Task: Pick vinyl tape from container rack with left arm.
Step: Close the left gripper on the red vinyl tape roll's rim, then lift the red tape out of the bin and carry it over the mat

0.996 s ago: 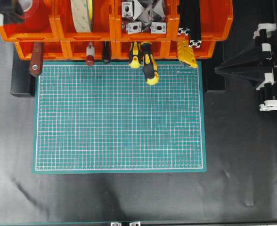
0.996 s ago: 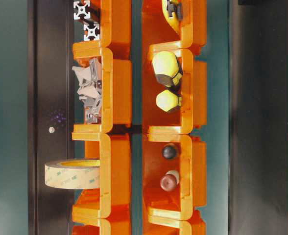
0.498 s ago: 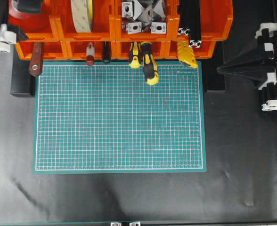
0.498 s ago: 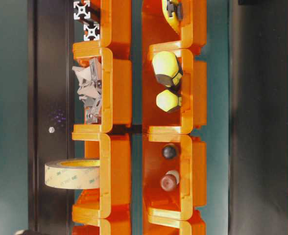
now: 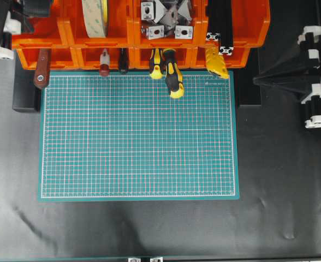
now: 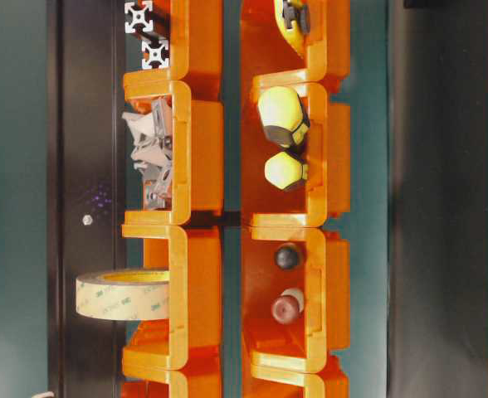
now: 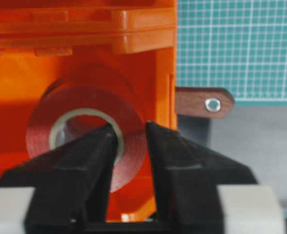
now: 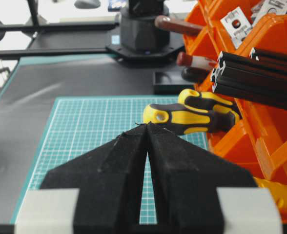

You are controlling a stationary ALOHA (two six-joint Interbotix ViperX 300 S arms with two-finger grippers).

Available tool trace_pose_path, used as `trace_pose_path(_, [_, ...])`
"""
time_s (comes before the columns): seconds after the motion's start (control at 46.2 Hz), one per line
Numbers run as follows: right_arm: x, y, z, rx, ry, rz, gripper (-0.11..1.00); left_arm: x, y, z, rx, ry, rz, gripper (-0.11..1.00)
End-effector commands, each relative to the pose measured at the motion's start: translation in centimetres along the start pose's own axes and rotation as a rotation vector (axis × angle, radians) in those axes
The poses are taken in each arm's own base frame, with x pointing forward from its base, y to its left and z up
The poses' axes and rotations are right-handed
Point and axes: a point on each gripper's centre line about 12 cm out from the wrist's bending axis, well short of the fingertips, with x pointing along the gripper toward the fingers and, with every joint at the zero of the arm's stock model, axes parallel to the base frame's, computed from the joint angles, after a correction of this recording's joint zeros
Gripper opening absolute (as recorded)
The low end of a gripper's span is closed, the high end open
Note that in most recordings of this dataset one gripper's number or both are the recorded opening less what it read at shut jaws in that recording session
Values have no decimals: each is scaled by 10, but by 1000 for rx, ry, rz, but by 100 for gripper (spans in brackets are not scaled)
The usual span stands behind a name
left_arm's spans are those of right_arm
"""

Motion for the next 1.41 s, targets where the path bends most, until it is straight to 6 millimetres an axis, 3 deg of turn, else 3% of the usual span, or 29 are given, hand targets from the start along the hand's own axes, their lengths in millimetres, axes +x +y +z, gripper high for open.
trace_pose_path(0.0, [1, 0, 14, 0, -34, -1, 1, -20, 4, 3, 8, -52, 21, 17])
trace_pose_path(0.216, [0, 0, 15, 0, -40, -1, 1, -83, 9, 9, -2, -96, 30, 17])
trace_pose_path(0.368, [-2, 0, 17, 0, -49, -1, 1, -127, -9, 25, 36, -207, 17, 17])
trace_pose_path(0.519, [-3, 0, 18, 0, -55, -1, 1, -136, -38, 42, 45, -273, -35, 17])
trace_pose_path(0.779, [-5, 0, 18, 2, -49, -1, 1, -102, -115, 73, 131, -238, -147, 17])
trace_pose_path(0.909, [-8, 0, 18, 2, -38, -1, 1, -77, -141, 88, 159, -285, -172, 17])
trace_pose_path(1.104, [-11, 0, 21, 2, -40, -1, 1, -7, -169, 101, 188, -358, -188, 17])
trace_pose_path(1.385, [-12, 1, 22, 3, -44, 2, 1, 102, -190, 89, 182, -335, -198, 17])
